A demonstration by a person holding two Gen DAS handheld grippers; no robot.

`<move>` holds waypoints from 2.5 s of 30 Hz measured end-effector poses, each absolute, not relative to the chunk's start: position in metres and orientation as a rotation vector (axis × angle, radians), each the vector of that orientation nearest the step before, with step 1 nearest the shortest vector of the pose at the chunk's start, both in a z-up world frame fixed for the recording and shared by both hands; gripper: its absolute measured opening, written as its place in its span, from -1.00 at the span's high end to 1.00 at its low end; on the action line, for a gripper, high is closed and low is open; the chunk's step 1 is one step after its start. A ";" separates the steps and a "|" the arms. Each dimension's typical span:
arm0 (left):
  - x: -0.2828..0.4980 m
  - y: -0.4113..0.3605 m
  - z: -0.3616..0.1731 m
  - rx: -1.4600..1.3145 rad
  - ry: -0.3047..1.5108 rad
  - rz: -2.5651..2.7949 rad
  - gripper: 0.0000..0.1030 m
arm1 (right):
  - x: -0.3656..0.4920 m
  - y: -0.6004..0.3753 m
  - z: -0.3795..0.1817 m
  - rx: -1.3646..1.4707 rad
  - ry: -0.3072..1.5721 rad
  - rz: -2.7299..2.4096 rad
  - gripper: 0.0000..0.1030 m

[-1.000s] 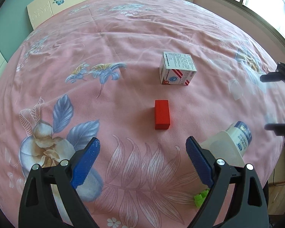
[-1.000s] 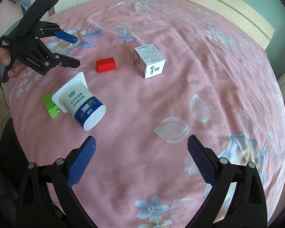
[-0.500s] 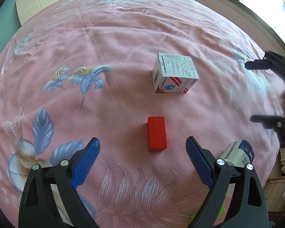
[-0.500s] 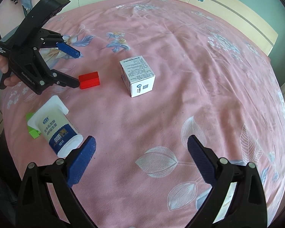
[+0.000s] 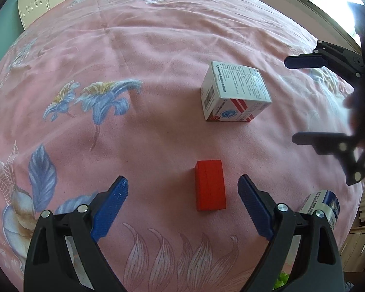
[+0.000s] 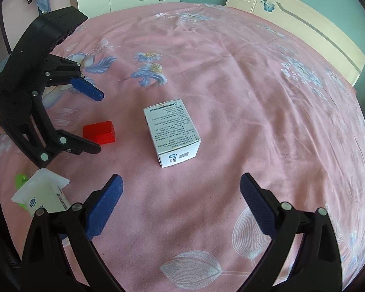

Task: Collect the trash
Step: 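Close the left tool on the red block while the right tool grasps the white box, then carry the red block and white box with both tools over the wastebasket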

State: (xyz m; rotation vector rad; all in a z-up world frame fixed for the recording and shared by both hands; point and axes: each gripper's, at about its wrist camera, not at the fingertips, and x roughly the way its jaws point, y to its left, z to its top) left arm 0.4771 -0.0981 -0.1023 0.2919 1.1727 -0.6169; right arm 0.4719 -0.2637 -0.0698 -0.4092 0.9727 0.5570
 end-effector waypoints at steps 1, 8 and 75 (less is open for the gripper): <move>0.478 -0.099 -0.104 0.292 1.177 -0.618 -0.81 | 0.477 -0.262 -0.071 -0.405 0.972 0.559 -0.84; 0.484 -0.103 -0.108 0.291 1.184 -0.621 -0.81 | 0.497 -0.244 -0.084 -0.405 0.991 0.599 -0.74; 0.349 -0.050 -0.034 0.421 1.029 -0.461 0.57 | 0.308 -0.293 -0.007 -0.426 0.981 0.459 0.14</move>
